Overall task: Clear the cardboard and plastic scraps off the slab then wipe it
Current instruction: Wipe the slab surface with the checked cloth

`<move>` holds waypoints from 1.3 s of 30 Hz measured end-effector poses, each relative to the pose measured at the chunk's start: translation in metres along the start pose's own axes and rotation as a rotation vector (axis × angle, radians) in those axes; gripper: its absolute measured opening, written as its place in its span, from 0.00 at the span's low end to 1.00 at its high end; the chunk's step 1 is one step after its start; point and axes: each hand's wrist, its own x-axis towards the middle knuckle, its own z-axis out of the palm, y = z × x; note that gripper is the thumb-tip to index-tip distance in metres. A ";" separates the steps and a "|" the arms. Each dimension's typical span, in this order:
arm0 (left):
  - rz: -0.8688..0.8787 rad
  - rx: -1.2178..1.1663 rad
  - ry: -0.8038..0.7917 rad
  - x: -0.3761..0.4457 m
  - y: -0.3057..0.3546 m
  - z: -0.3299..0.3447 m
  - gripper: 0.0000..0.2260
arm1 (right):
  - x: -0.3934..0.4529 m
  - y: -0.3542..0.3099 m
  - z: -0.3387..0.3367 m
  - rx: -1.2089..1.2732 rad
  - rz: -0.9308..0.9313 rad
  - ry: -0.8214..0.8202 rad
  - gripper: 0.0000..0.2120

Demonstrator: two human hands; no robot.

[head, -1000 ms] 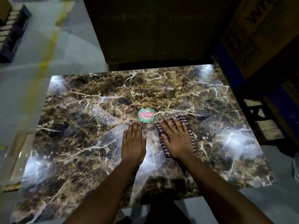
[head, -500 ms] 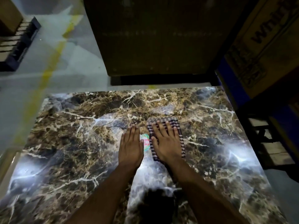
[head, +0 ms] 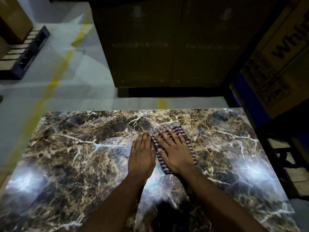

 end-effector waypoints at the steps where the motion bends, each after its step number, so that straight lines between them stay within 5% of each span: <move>1: 0.005 -0.008 0.005 0.002 0.000 0.000 0.25 | 0.004 0.012 -0.002 -0.010 -0.011 -0.004 0.28; 6: 0.038 -0.010 0.000 0.019 0.000 0.001 0.25 | 0.074 0.028 -0.010 0.012 0.119 0.049 0.29; 12: -0.010 -0.017 0.027 0.045 -0.003 0.000 0.25 | 0.071 0.042 -0.014 -0.034 -0.019 0.034 0.27; 19: 0.099 -0.009 -0.004 0.062 0.028 0.010 0.25 | 0.092 0.092 -0.023 -0.026 0.179 0.090 0.31; 23: 0.077 0.000 -0.020 0.077 0.048 0.015 0.26 | 0.056 0.084 -0.017 -0.042 0.059 0.079 0.28; 30: 0.089 -0.006 -0.044 0.076 0.053 0.018 0.25 | 0.062 0.126 -0.027 -0.008 0.225 0.085 0.31; 36: 0.210 0.008 -0.056 0.069 0.065 0.020 0.25 | 0.027 0.113 -0.021 -0.036 0.072 0.066 0.27; 39: 0.201 -0.012 -0.047 0.057 0.073 0.024 0.25 | 0.011 0.137 -0.022 -0.020 0.144 0.054 0.28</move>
